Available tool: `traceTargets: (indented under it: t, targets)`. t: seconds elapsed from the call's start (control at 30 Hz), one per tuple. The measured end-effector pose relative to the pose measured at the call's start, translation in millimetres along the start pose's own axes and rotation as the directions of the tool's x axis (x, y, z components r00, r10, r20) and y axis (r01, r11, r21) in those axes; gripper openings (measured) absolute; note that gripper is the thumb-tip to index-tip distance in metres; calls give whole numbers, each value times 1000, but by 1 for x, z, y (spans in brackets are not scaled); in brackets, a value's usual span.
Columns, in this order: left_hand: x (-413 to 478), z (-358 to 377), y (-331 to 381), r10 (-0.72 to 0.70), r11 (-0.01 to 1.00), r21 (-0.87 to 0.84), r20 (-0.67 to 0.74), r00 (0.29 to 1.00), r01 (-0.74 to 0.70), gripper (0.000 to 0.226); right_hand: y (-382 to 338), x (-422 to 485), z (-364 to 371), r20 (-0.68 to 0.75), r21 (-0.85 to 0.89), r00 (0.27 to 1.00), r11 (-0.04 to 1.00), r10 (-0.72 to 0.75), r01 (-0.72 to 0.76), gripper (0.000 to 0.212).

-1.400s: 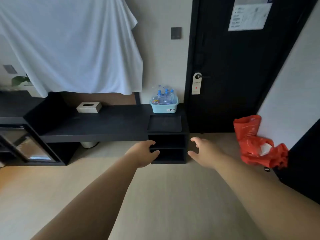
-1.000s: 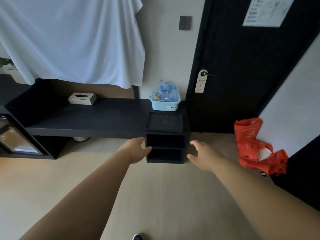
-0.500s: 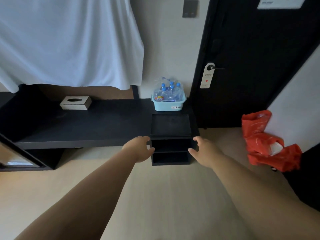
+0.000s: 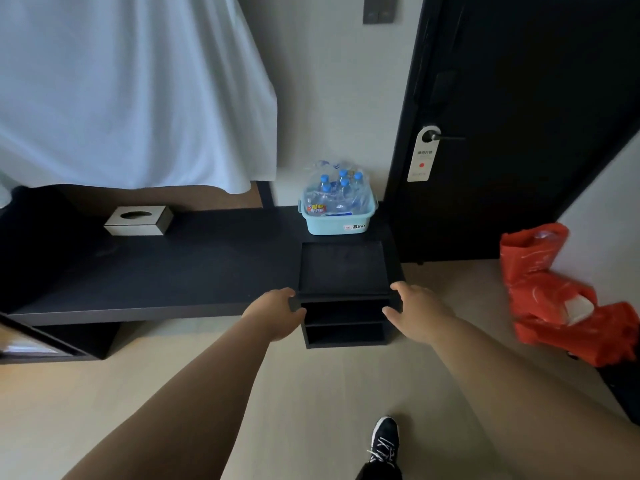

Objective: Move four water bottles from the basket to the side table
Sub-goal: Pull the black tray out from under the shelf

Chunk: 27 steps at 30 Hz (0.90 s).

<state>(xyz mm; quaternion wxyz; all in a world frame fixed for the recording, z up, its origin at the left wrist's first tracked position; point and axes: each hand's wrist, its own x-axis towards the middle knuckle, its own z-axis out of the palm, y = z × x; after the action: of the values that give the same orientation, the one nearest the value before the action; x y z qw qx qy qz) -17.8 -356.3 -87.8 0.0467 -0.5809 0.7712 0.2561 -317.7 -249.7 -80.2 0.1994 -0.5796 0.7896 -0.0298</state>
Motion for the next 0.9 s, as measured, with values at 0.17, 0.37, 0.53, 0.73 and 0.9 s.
traceTargets:
  t: [0.17, 0.37, 0.53, 0.73, 0.9]
  targets:
    - [52, -18, 31, -22, 1000, 6, 5, 1000, 22, 69, 22, 64, -19, 33, 48, 999, 999, -27, 25, 65]
    - [111, -29, 65, -75, 997, -25, -13, 997, 74, 67, 47, 136, -40, 86, 12, 994, 998, -69, 68, 64]
    - [140, -27, 70, -121, 991, -57, -20, 992, 119, 63, 56, 177, -44, 120, -41, 987, 993, -107, 112, 62]
    - [177, -34, 58, -149, 988, -44, -17, 989, 149, 57, 51, 220, -40, 151, -26, 981, 992, -121, 127, 61]
    - [223, -52, 44, -143, 989, -43, -8, 990, 142, 62, 40, 260, -48, 146, -42, 983, 992, -114, 122, 60]
